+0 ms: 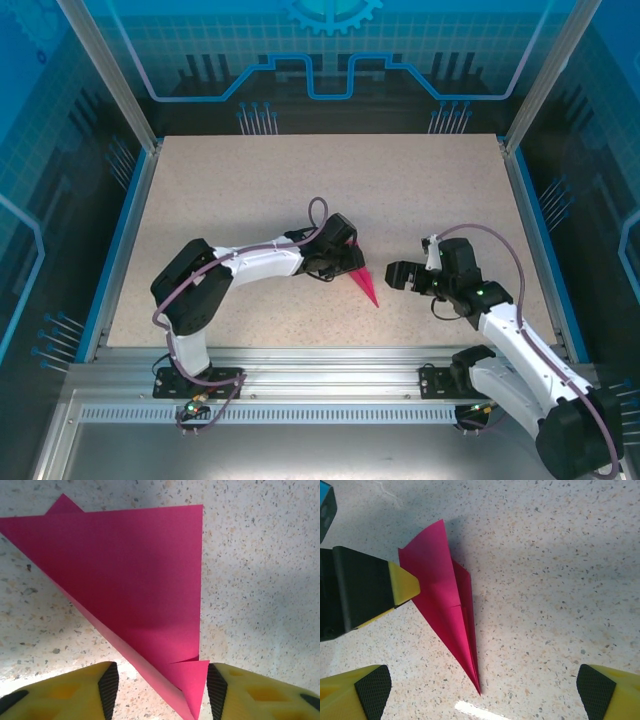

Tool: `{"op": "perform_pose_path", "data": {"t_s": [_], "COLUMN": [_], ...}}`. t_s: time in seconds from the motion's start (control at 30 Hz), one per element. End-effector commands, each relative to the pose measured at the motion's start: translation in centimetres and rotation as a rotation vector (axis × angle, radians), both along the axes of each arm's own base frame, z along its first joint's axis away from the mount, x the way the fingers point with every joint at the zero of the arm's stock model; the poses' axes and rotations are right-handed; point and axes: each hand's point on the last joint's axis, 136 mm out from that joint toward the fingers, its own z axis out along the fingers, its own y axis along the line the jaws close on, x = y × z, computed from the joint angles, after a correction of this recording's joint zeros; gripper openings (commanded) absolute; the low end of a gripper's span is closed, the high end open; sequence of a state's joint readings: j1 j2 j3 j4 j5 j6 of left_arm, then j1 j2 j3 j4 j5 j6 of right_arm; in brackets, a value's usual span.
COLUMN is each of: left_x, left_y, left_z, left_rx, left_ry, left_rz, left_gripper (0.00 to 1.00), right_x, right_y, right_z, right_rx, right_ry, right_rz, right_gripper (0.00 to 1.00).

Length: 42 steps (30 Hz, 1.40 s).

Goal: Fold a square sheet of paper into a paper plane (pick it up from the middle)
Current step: Move a paper plane to the center of the table.

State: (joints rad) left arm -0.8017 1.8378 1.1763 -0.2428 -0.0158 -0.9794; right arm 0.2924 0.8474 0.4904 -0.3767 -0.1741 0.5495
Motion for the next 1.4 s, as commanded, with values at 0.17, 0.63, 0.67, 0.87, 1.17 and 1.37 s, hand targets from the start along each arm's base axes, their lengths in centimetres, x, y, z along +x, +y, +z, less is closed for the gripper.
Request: {"op": "perform_pose_path", "data": {"t_s": [0.17,0.63,0.67,0.87,1.17,1.37], "left_x": [-1.7,-3.6,-3.7,-3.8,-4.1,-4.4], "left_y": [1.8,4.4,4.4,4.3,4.4,5.2], "left_z": [-0.2,-0.7,-0.9,-1.3,-1.3,-1.3], "left_rx": [0.022,0.043,0.046,0.026,0.01,0.008], "left_ry": [-0.02,-0.055,-0.056,-0.065,-0.076,-0.082], "left_rz": [-0.021,-0.04,-0.046,-0.065,-0.08,-0.072], "left_gripper": [0.21,0.04,0.04,0.08,0.19,0.19], "right_x": [-0.7,-0.9,-0.9,0.0,2.5,3.0], "right_y": [0.7,5.1,5.6,8.1,8.9,10.5], "right_z": [-1.7,-1.0,-1.2,-2.9,-5.1,-5.8], "right_rx": [0.036,0.134,0.13,0.067,0.023,0.07], "right_ry": [0.086,0.099,0.11,0.159,0.219,0.245], "right_rz": [0.037,0.241,0.262,0.337,0.337,0.394], "right_gripper": [0.99,0.9,0.88,0.78,0.81,0.79]}}
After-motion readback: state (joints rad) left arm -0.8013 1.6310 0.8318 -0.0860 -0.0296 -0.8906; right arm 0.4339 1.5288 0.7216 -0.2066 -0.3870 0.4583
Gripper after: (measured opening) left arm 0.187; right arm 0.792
